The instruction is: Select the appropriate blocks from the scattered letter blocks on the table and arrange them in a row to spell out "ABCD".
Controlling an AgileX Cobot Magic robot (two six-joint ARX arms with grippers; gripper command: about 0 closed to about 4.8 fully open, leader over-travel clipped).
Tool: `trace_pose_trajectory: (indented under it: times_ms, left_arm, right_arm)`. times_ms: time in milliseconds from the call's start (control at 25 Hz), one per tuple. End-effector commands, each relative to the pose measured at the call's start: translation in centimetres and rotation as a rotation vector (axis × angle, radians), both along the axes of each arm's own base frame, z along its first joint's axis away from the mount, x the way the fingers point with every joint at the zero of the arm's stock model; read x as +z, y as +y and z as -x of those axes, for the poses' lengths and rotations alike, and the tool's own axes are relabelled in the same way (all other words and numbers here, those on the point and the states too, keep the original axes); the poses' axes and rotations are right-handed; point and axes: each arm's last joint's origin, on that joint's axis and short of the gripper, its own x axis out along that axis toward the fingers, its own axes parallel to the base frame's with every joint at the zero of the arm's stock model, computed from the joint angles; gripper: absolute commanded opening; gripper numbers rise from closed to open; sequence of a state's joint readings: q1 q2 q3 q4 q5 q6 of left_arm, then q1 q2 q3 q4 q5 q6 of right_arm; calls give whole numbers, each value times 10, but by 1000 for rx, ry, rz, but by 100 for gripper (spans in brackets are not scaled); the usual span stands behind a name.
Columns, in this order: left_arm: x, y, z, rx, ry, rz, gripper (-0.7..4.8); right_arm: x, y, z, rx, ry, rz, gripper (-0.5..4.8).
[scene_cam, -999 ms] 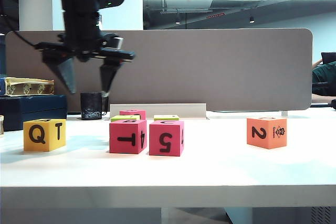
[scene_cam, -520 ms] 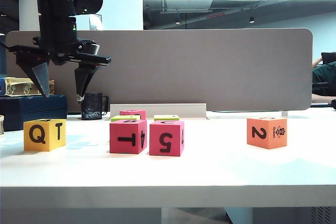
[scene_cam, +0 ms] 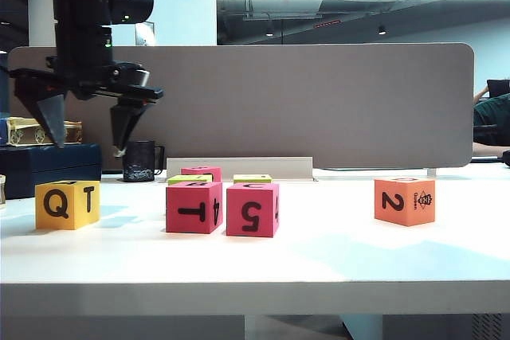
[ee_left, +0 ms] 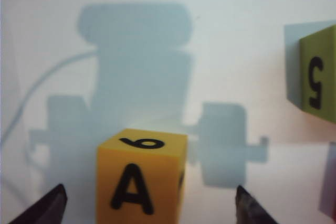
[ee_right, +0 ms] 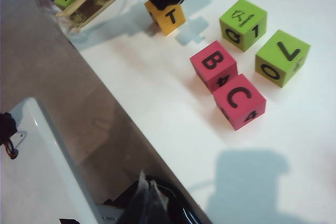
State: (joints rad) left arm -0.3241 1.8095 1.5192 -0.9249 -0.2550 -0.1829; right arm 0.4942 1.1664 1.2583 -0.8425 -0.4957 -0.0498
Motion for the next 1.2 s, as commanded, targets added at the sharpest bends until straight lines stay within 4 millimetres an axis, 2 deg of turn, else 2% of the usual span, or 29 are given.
trace_pose_trajectory:
  times_ms: [40,80,120,320,600,680,720,759,919,1199]
  left_arm:
    - [0,13,-1,23,29,15,421]
    - [-2,16,-2,29,45,28,457]
    - [-4,25,-4,45,67,56,469]
    - [-14,33,-3,37,115,131,468]
    - [-41,34,-5,29,136,117,465]
    - [-46,34,-7,29,143,115,445]
    - [-48,33,-8,29,146,115,421]
    - [-51,33,-9,29,150,114,362]
    - [-54,33,-11,29,151,114,293]
    - [-54,30,-11,-1,167,202,272]
  right_arm:
    - [2,1,-1,3,-17,-12,-2]
    - [2,1,-1,3,-17,-12,-2]
    - [2,1,-1,3,-18,-12,-2]
    - [3,1,-2,-2,-30,-14,-2]
    - [3,2,-3,-2,-31,-14,-2]
    - [2,2,-3,-2,-26,-12,-2]
    - [2,2,-3,-3,-27,-12,-2]
    - [2,2,-3,-3,-27,-12,-2]
    - [2,2,-3,-3,-27,-12,-2]
    - [3,2,-3,-5,-33,-12,-2]
